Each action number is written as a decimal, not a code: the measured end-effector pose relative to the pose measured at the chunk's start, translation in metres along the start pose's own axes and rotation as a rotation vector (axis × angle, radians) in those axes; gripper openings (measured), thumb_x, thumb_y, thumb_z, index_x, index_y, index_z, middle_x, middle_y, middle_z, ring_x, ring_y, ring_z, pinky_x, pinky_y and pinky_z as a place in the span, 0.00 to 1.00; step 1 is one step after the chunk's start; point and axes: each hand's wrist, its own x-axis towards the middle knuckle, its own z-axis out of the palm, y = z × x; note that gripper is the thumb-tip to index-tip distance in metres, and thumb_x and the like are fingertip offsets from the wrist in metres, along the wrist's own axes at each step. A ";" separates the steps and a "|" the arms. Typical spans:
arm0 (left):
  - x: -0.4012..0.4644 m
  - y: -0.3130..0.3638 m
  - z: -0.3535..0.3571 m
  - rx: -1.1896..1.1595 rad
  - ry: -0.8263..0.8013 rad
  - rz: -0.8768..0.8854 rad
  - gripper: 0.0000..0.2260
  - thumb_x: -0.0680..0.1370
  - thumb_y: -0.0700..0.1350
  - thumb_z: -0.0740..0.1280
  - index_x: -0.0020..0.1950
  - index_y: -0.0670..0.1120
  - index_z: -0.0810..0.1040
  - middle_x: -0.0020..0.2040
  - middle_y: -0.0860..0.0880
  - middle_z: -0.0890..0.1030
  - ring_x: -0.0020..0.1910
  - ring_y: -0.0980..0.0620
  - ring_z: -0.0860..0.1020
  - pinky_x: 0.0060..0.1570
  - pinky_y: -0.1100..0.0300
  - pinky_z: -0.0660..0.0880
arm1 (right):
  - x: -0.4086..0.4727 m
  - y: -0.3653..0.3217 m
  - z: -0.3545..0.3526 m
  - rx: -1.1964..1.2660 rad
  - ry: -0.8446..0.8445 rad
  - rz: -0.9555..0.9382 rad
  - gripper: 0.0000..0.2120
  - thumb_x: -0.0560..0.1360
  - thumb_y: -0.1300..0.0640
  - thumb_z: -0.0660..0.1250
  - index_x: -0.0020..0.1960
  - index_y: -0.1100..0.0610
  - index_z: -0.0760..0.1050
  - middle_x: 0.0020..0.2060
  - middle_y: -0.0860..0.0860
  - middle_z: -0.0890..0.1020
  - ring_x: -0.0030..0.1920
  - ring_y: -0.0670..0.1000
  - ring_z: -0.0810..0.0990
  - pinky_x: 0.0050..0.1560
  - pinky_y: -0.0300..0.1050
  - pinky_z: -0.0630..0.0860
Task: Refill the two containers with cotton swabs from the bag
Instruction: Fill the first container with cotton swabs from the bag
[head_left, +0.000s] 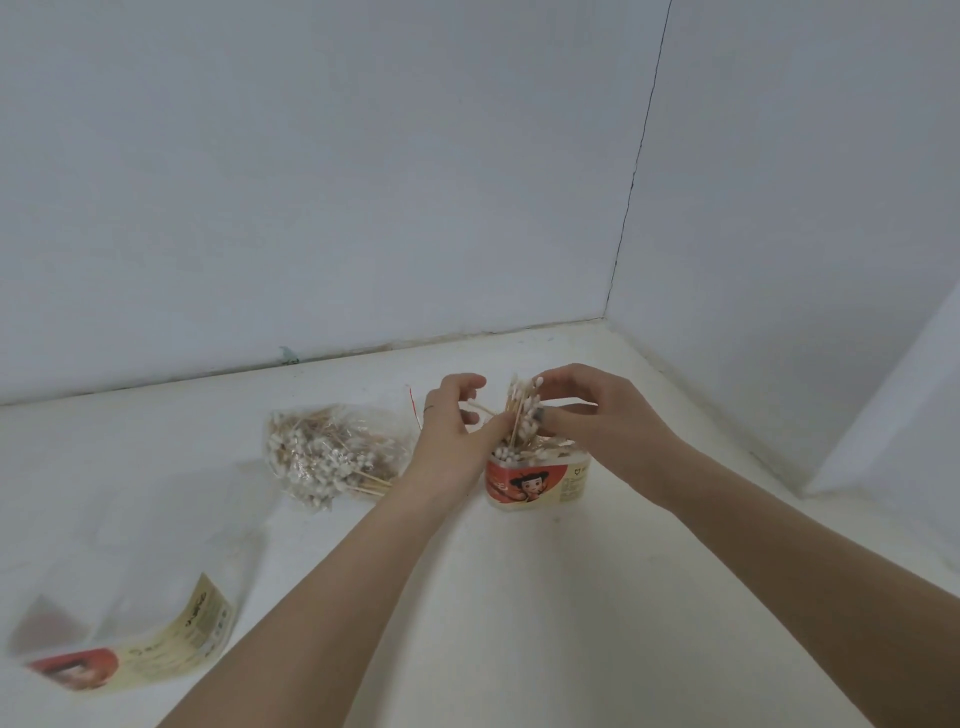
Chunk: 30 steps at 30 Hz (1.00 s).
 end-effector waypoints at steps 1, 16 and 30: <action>-0.001 -0.002 0.000 -0.003 -0.008 -0.001 0.18 0.78 0.46 0.71 0.66 0.54 0.72 0.65 0.50 0.71 0.58 0.54 0.75 0.53 0.62 0.74 | 0.001 0.001 0.001 -0.002 0.006 -0.001 0.10 0.77 0.60 0.71 0.57 0.51 0.80 0.54 0.43 0.84 0.49 0.44 0.86 0.50 0.42 0.79; 0.006 0.026 0.012 0.086 0.000 -0.001 0.10 0.78 0.57 0.67 0.45 0.50 0.79 0.52 0.50 0.76 0.50 0.54 0.75 0.47 0.61 0.70 | 0.001 -0.003 0.004 -0.071 -0.018 0.021 0.16 0.72 0.68 0.67 0.55 0.52 0.80 0.52 0.45 0.84 0.49 0.46 0.86 0.58 0.56 0.81; -0.003 0.027 0.003 -0.028 0.069 0.157 0.07 0.81 0.46 0.66 0.45 0.45 0.76 0.43 0.42 0.81 0.42 0.47 0.78 0.44 0.58 0.74 | 0.004 -0.002 0.005 -0.082 0.149 -0.061 0.07 0.79 0.57 0.67 0.45 0.53 0.83 0.37 0.50 0.86 0.39 0.48 0.86 0.48 0.43 0.82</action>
